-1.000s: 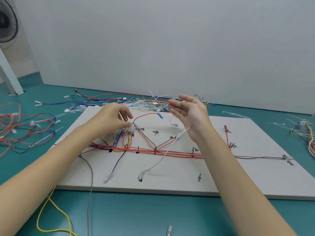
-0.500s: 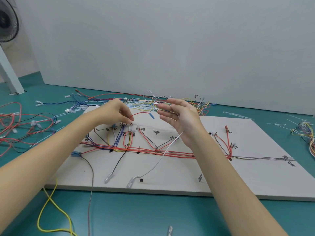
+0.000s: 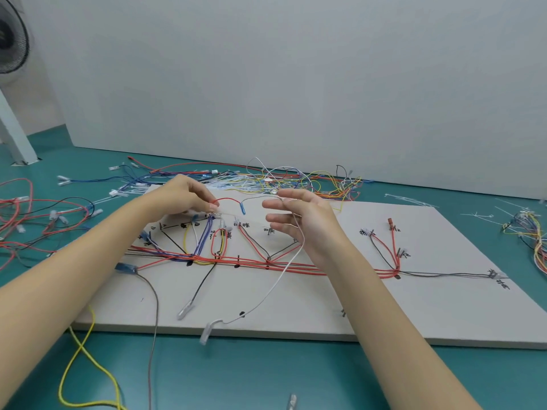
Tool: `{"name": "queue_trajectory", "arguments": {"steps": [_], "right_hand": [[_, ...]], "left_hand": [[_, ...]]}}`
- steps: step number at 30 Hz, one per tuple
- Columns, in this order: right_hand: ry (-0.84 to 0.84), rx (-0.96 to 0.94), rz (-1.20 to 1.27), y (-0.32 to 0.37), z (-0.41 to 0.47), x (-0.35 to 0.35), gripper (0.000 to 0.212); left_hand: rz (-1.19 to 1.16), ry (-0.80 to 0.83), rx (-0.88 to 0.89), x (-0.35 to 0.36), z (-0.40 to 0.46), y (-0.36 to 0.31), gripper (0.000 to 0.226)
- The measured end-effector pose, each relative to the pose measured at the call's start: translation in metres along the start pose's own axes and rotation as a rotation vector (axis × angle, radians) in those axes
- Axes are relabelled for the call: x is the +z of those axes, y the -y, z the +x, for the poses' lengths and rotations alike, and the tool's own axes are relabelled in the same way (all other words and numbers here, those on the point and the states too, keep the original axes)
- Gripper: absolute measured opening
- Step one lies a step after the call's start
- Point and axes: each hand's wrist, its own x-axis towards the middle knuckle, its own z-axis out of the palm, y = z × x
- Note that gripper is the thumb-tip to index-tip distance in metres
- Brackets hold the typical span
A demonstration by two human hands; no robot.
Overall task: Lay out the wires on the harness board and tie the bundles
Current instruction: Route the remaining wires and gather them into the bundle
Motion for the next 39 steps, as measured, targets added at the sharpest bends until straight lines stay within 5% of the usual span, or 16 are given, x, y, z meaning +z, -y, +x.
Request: {"name": "queue_trajectory", "arguments": {"steps": [18,24,39], "right_hand": [[0.015,0.013,-0.011,-0.006,-0.003,-0.005,0.02],[0.024,0.041,-0.018,-0.008,-0.007,-0.006,0.019],[0.099,0.113,-0.151,-0.009,-0.019,0.0,0.021]], "left_hand": [[0.138,-0.238,0.198,0.009,-0.017,0.007,0.017],[0.001,-0.186,0.131,0.005,-0.017,0.013,0.016],[0.261,-0.132,0.158,-0.001,-0.022,0.013,0.023]]}}
